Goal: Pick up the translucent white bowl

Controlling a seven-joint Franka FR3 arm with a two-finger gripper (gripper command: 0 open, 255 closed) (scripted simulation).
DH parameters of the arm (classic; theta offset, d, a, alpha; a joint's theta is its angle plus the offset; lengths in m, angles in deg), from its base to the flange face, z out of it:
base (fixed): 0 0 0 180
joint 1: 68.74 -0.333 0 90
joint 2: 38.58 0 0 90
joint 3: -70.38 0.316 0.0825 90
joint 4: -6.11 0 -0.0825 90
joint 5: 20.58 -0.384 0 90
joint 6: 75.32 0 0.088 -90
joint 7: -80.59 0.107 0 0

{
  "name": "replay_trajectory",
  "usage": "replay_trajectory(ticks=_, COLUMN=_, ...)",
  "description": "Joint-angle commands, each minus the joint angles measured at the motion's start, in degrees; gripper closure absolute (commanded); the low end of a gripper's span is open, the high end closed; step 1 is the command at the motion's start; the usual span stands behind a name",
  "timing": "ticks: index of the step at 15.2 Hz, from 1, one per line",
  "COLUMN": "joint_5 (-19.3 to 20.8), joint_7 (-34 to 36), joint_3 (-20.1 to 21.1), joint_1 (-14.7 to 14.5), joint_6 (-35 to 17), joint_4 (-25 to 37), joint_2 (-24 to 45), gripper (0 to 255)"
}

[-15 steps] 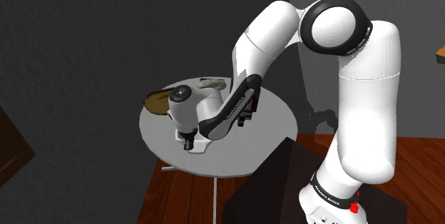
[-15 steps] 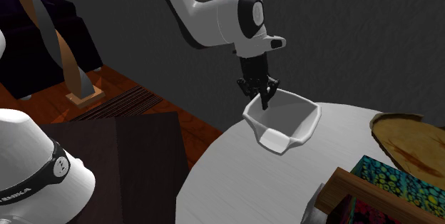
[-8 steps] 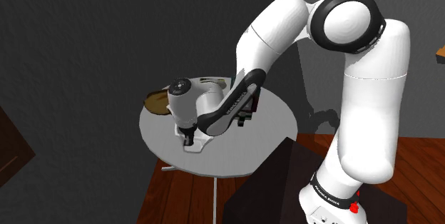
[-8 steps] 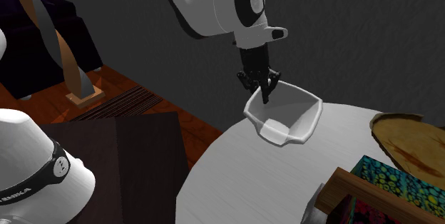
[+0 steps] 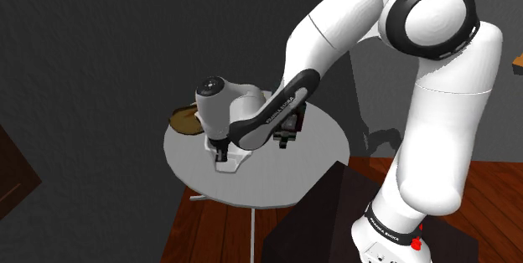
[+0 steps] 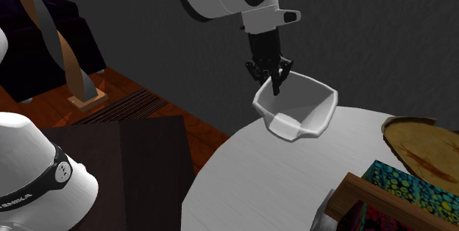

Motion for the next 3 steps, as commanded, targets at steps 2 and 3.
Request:
replay_trajectory(ticks=2, joint_5=-1.4, joint_7=-1.4, joint_3=0.4, joint_1=0.3, joint_6=1.2, joint_4=0.1, joint_2=-1.5, gripper=255)
replay_trajectory(ticks=3, joint_5=-1.4, joint_7=-1.4, joint_3=0.4, joint_1=0.3, joint_6=1.2, joint_4=0.1, joint_2=-1.5, gripper=255)
